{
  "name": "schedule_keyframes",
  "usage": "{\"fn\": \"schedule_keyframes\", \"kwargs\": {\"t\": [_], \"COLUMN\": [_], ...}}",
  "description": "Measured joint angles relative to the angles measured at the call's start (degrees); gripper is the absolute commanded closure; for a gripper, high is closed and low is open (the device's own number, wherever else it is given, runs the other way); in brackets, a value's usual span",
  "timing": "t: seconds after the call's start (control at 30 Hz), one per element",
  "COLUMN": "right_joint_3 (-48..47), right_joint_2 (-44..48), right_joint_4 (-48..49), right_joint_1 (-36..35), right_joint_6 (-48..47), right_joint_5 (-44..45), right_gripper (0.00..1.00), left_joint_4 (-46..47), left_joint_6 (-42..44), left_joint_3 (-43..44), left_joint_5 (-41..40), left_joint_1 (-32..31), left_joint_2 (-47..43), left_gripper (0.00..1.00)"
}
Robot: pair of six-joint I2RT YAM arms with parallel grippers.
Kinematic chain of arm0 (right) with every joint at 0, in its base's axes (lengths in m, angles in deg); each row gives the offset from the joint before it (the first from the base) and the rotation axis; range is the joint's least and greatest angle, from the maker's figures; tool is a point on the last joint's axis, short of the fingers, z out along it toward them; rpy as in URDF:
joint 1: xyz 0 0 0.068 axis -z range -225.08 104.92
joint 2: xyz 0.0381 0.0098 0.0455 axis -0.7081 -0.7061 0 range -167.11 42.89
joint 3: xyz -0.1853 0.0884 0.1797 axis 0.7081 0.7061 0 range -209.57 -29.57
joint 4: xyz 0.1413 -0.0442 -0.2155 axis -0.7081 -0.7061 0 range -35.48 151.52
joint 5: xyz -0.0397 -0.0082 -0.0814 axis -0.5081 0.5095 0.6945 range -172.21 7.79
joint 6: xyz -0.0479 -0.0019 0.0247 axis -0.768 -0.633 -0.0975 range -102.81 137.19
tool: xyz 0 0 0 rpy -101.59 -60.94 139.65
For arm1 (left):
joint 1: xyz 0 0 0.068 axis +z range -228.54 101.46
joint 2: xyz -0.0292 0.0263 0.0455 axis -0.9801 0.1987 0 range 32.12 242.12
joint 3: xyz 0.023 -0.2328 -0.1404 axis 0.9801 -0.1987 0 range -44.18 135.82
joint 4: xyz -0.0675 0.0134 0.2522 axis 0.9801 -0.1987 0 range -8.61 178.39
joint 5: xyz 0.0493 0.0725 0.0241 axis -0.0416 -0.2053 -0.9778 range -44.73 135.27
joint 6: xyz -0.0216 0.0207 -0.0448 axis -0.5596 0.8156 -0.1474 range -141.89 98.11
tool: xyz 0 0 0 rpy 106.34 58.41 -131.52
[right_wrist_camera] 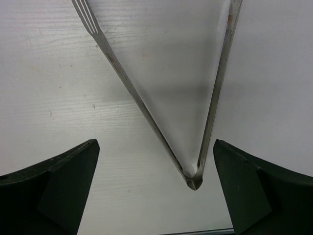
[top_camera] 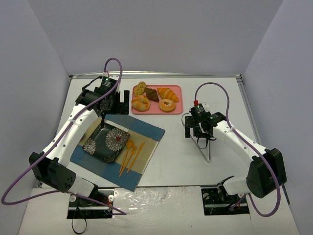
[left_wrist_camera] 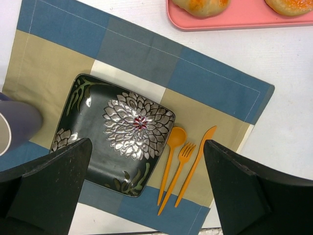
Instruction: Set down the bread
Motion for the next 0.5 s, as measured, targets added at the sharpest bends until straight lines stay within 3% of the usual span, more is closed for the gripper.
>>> {"fn": "schedule_keyframes", "kwargs": {"t": [0.5], "right_joint_3": [8.6], "right_joint_2": [-5.5], "right_joint_4": [9.3], "right_joint_1": [-4.9], "right_joint_6": [7.5], "right_joint_5": [3.3], "right_gripper": [0.2], "left_joint_4": [-1.2], "left_joint_6": [0.0], "left_joint_3": [-0.3], "left_joint_5": [0.0], "left_joint_1": [0.0], "left_joint_2": [-3.5], "left_gripper": [0.03]}}
